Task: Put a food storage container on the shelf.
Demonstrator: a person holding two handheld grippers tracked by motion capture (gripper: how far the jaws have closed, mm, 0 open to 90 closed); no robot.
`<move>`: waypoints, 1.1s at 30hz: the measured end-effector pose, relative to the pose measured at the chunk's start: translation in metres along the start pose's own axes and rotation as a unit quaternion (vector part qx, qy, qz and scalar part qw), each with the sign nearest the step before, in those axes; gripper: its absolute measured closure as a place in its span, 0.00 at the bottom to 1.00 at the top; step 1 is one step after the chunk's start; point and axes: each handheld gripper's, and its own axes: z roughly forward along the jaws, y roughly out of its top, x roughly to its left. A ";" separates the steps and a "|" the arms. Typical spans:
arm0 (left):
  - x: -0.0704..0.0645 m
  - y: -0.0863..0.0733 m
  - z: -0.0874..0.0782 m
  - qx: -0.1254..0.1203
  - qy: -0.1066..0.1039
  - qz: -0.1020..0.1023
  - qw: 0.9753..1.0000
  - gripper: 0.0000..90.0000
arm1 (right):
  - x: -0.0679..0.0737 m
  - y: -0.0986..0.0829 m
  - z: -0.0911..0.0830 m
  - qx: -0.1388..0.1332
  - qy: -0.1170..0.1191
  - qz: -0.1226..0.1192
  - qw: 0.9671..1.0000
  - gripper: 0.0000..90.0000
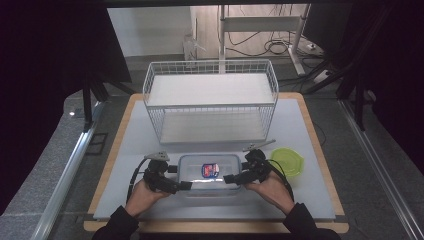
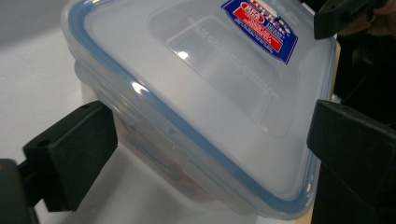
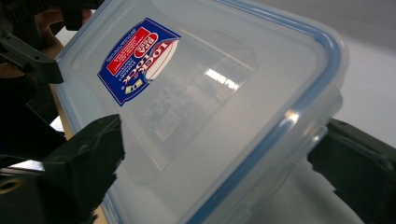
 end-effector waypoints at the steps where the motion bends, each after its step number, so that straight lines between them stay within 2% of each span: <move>1: -0.001 0.000 -0.001 0.002 0.002 -0.001 1.000 0.04 | 0.000 0.000 -0.002 0.000 0.000 0.002 1.000 0.09; 4: -0.005 -0.002 -0.004 0.007 0.003 -0.006 1.000 0.08 | 0.001 -0.003 -0.007 -0.001 0.003 0.007 1.000 0.14; 6: -0.008 -0.006 -0.008 0.001 0.004 -0.010 1.000 0.12 | 0.001 -0.007 -0.011 0.001 0.012 0.015 1.000 0.19; 11: -0.019 -0.012 -0.018 -0.014 0.021 0.005 1.000 0.25 | 0.002 -0.017 -0.024 -0.022 0.025 0.019 0.999 0.37; 13: -0.023 -0.017 -0.023 -0.036 0.024 -0.009 0.999 0.32 | 0.004 -0.020 -0.029 -0.031 0.028 0.022 0.999 0.42; 14: -0.023 -0.017 -0.023 -0.036 0.024 -0.009 0.999 0.39 | 0.004 -0.020 -0.029 -0.031 0.028 0.022 0.999 0.42; 15: -0.024 -0.020 -0.026 -0.044 0.020 -0.015 0.999 0.43 | 0.008 -0.026 -0.035 -0.040 0.031 0.021 0.999 0.49; 17: -0.025 -0.024 -0.031 -0.056 0.013 -0.017 0.998 0.49 | 0.008 -0.031 -0.038 -0.049 0.038 0.023 0.998 0.53; 21: -0.030 -0.026 -0.031 -0.062 0.023 -0.017 0.998 0.50 | 0.011 -0.038 -0.040 -0.065 0.040 0.029 0.997 0.55; 27: -0.032 -0.025 -0.031 -0.071 0.026 -0.025 0.997 0.53 | 0.013 -0.042 -0.043 -0.073 0.042 0.047 0.995 0.58; 31: -0.031 -0.024 -0.031 -0.073 0.025 -0.029 0.997 0.55 | 0.015 -0.044 -0.044 -0.079 0.039 0.045 0.995 0.59; 33: -0.033 -0.022 -0.032 -0.074 0.036 -0.024 0.996 0.56 | 0.016 -0.044 -0.045 -0.085 0.036 0.038 0.995 0.59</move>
